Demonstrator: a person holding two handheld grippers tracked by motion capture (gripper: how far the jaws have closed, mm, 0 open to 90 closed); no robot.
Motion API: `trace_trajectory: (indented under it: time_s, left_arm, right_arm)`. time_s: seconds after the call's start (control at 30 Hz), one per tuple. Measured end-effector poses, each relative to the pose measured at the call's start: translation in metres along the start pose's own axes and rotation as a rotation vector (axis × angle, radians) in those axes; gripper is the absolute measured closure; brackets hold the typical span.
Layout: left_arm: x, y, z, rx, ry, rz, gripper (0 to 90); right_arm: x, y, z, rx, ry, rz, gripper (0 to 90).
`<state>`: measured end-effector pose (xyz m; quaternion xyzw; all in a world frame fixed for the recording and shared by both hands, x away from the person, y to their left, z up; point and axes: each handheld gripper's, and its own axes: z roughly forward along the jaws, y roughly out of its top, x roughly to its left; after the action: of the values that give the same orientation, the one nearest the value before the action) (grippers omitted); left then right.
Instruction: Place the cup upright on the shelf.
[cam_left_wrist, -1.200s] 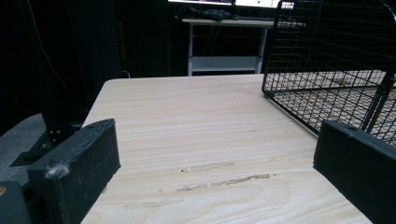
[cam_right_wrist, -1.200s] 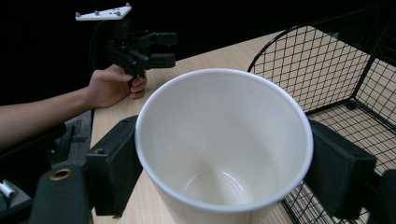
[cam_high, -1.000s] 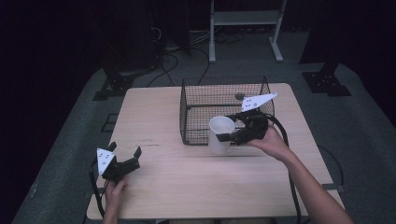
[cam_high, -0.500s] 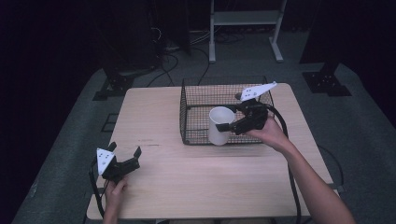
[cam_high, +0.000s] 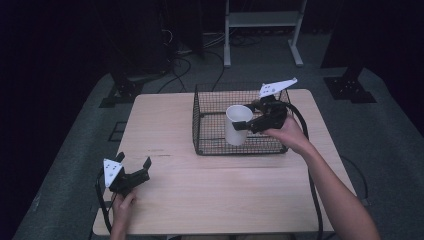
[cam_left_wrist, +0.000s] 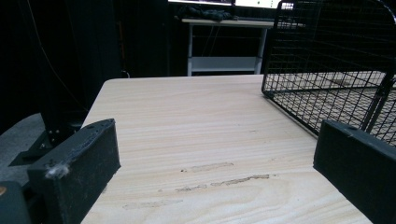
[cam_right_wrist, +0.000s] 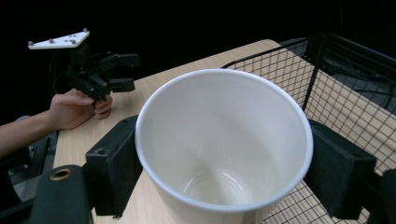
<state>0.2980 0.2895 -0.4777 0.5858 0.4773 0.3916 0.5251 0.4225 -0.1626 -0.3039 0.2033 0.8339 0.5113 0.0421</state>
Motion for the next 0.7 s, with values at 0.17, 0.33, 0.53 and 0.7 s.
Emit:
trace_trajectory:
  time_s: [0.17, 0.33, 0.53, 0.7]
  left_arm:
    - [0.0, 0.0, 0.0, 0.0, 0.0, 0.0, 0.0]
    - [0.0, 0.0, 0.0, 0.001, 0.0, 0.0, 0.0]
    - [0.0, 0.0, 0.0, 0.001, 0.0, -0.002, 0.0]
    - [0.0, 0.0, 0.0, 0.0, -0.001, -0.003, 0.0]
  right_arm:
    - [-0.007, 0.003, -0.002, -0.006, -0.018, 0.009, 19.3]
    - [-0.015, 0.005, -0.002, -0.007, -0.039, 0.016, 19.3]
    - [-0.024, 0.009, -0.002, 0.0, -0.059, 0.028, 19.3]
    - [-0.031, 0.012, -0.001, -0.002, -0.074, 0.034, 19.3]
